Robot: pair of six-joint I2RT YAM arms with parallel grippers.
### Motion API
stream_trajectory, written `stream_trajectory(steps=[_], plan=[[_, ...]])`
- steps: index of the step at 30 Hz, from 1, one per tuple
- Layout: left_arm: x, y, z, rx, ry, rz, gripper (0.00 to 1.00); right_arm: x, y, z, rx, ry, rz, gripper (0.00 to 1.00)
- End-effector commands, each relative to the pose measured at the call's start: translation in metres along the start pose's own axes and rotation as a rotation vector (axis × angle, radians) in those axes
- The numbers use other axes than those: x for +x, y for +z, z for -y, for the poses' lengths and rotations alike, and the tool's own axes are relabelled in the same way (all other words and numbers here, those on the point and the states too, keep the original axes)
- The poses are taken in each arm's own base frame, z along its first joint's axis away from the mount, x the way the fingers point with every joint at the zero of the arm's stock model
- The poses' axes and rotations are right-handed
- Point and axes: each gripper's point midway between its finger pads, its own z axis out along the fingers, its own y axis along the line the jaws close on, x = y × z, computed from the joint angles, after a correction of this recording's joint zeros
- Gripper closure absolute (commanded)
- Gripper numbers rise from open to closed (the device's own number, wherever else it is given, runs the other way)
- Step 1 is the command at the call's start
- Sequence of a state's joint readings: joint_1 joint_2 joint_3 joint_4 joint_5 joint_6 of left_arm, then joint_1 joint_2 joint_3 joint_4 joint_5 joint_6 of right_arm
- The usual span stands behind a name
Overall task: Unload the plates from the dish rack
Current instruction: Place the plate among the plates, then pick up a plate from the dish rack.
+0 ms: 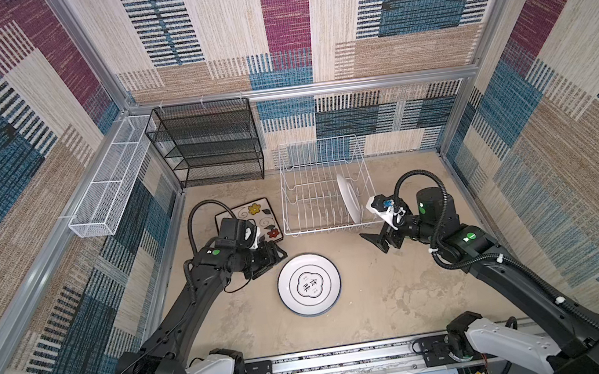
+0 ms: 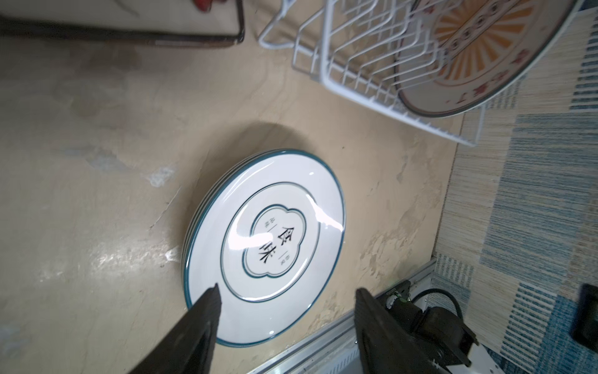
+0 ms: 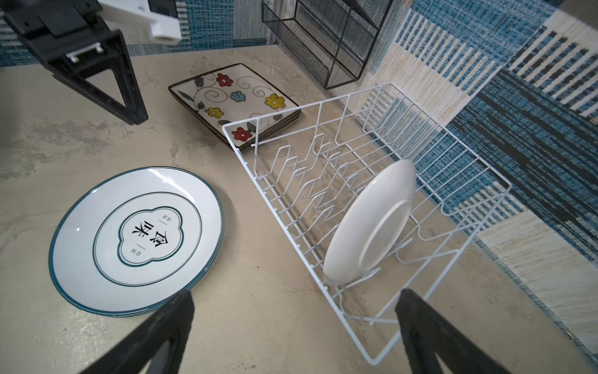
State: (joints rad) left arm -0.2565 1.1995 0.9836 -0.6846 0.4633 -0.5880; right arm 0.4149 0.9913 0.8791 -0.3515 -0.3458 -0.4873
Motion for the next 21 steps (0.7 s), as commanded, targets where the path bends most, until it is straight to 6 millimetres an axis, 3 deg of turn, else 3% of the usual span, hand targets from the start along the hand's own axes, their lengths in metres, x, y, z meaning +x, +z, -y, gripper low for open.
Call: stream_trajectory(steps=[1, 6, 10, 15, 21], plan=[[-0.017, -0.02, 0.02, 0.011, 0.066, 0.048, 0.32, -0.001, -0.005, 0.021, 0.124, 0.047, -0.002, 0.0], [-0.054, -0.042, 0.069, 0.067, 0.155, 0.101, 0.32, 0.004, -0.01, 0.04, 0.238, 0.159, -0.023, 0.0], [-0.074, -0.04, 0.107, 0.096, 0.217, 0.112, 0.32, 0.006, -0.011, 0.046, 0.262, 0.237, -0.036, 0.0], [-0.083, -0.005, 0.148, 0.108, 0.283, 0.066, 0.32, 0.017, -0.007, 0.052, 0.233, 0.352, -0.071, 0.0], [-0.092, 0.054, 0.186, 0.102, 0.319, 0.018, 0.32, 0.026, -0.005, 0.066, 0.23, 0.448, -0.09, 0.0]])
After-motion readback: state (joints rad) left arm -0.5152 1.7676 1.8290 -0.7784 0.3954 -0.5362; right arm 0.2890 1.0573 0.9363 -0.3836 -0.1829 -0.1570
